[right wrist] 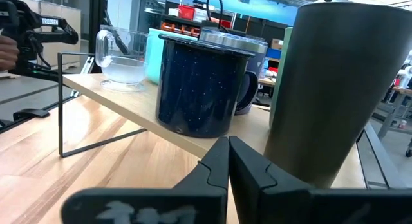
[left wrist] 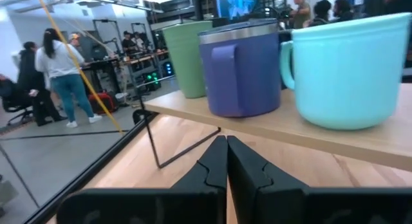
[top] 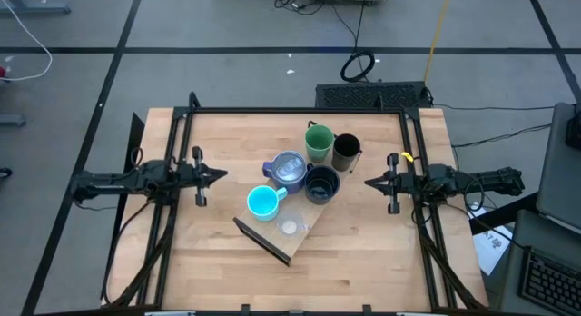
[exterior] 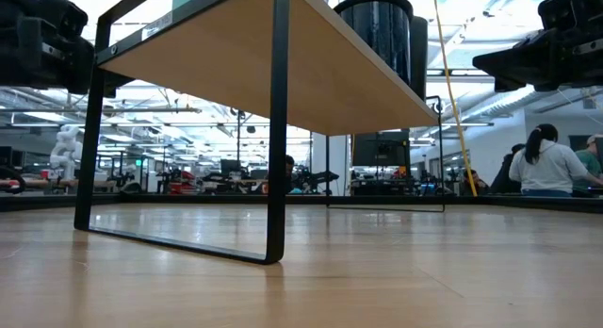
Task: Stack small to large cups/mugs on shelf
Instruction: Return to Home Position
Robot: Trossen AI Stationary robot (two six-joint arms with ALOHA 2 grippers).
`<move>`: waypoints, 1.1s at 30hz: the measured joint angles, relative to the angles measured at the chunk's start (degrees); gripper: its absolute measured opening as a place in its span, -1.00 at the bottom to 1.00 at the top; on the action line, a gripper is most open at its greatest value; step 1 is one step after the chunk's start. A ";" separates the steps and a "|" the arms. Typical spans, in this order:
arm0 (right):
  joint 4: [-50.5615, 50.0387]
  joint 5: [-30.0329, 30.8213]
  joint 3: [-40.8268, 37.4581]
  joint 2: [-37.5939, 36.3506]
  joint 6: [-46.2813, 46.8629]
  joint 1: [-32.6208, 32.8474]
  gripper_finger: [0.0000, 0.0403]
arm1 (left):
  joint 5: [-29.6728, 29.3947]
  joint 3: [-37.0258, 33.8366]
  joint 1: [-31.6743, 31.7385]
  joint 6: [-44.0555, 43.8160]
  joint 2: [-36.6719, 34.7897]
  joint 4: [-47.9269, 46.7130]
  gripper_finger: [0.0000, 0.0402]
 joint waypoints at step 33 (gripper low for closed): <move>0.17 0.02 0.00 0.00 0.00 0.02 -1.00 | 4.20 -0.11 7.67 -2.29 2.46 -0.96 -0.97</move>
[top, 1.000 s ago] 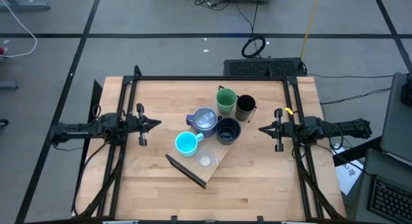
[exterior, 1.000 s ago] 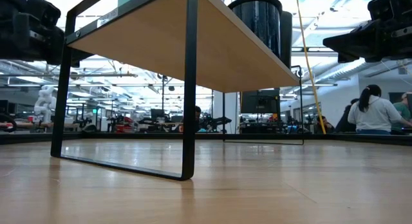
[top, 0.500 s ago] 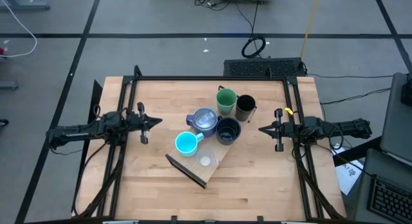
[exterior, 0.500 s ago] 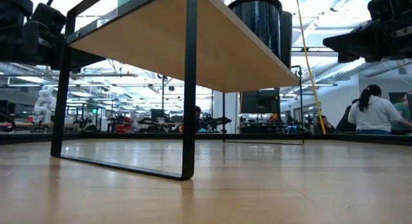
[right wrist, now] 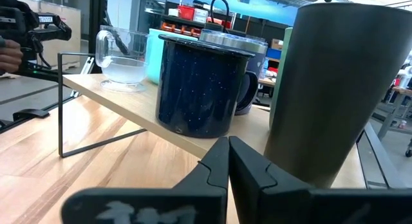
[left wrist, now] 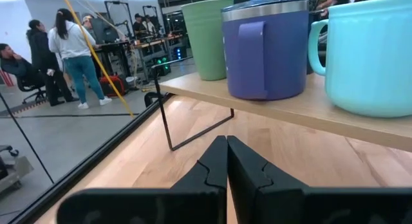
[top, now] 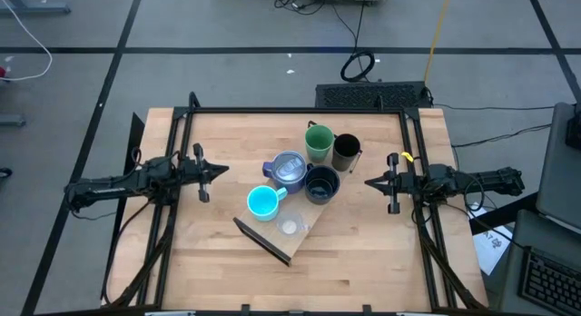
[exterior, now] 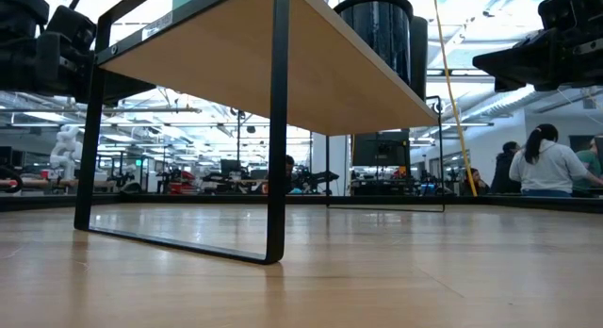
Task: Stack small to large cups/mugs on shelf
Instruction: Return to Home Position
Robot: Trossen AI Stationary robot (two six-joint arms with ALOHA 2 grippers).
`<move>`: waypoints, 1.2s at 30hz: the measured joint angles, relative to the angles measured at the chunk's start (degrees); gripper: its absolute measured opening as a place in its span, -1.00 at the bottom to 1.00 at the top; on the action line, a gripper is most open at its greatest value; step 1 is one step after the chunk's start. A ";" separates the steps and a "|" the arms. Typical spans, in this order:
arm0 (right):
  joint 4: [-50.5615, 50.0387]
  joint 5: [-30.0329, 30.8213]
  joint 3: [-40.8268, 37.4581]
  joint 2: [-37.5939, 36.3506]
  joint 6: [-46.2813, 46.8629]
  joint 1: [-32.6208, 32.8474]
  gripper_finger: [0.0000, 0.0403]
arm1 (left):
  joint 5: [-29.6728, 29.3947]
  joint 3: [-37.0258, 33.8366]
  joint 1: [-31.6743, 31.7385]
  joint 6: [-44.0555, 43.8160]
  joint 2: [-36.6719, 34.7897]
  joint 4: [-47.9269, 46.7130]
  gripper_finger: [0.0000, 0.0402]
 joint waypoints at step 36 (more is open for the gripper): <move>0.00 0.00 -0.02 0.00 0.00 0.00 -1.00 | 0.00 -0.02 -0.02 -0.08 0.00 0.00 -0.98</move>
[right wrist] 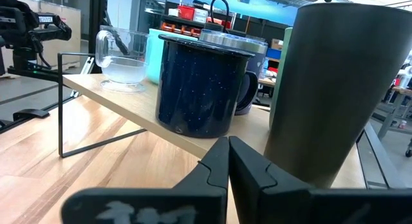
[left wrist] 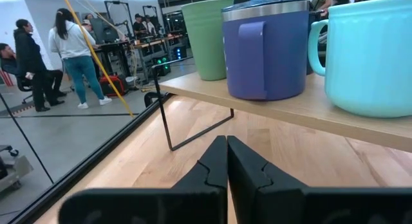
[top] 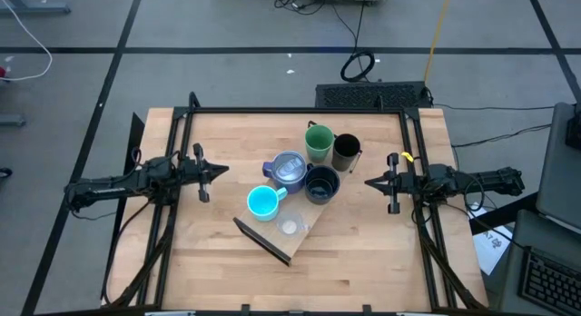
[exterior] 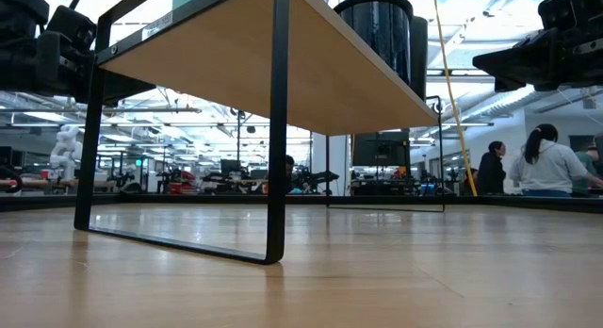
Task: Stack small to large cups/mugs on shelf
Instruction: Return to Home Position
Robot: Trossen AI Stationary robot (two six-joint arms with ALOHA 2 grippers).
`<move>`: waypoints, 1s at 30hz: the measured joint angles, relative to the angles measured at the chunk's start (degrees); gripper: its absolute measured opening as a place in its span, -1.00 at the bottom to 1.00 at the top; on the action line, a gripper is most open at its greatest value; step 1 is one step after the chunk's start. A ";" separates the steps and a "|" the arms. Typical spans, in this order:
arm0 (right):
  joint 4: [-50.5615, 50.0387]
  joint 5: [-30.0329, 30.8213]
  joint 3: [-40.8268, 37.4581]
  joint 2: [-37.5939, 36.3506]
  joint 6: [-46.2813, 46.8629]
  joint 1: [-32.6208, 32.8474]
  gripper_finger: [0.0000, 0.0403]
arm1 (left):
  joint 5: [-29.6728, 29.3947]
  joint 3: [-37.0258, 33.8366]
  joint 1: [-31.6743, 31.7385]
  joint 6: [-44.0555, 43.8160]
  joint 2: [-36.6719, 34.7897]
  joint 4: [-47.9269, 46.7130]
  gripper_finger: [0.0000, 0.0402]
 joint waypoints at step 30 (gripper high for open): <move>-1.03 -0.03 0.00 -0.26 7.50 -4.46 -1.00 | 0.00 -0.04 0.00 -0.01 0.00 0.02 -0.85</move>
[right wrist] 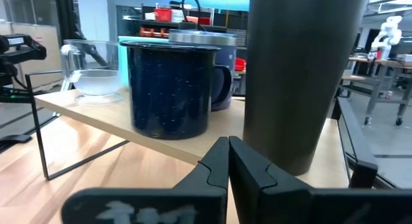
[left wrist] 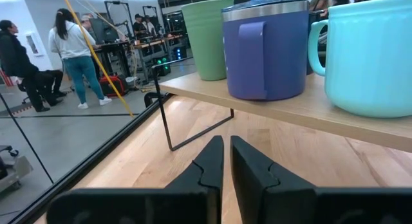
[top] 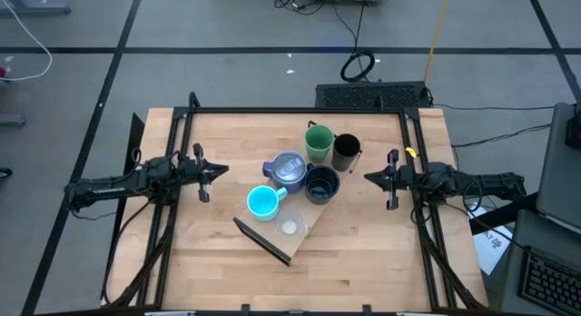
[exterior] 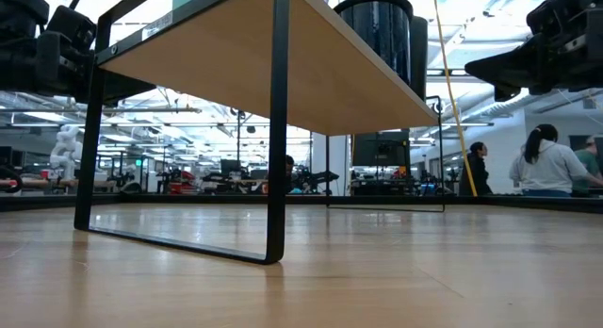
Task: Stack small to large cups/mugs on shelf
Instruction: Return to Home Position
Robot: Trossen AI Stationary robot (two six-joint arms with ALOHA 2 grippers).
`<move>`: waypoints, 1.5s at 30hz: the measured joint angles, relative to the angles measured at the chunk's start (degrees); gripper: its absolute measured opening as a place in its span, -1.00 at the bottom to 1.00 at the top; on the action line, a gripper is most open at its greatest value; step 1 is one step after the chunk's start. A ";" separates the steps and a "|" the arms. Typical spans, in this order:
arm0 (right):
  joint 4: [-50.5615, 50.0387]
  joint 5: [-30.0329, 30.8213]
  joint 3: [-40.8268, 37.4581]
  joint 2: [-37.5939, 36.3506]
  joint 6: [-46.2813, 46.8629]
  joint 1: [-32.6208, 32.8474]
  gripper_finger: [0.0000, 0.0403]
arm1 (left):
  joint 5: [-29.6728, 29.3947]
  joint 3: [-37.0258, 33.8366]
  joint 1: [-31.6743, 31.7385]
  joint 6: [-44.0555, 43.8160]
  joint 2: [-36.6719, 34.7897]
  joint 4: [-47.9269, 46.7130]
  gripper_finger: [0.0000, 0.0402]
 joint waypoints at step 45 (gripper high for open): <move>0.13 -0.02 0.00 0.09 0.00 -0.32 -1.00 | -0.07 -0.09 0.02 0.01 0.00 2.43 -0.85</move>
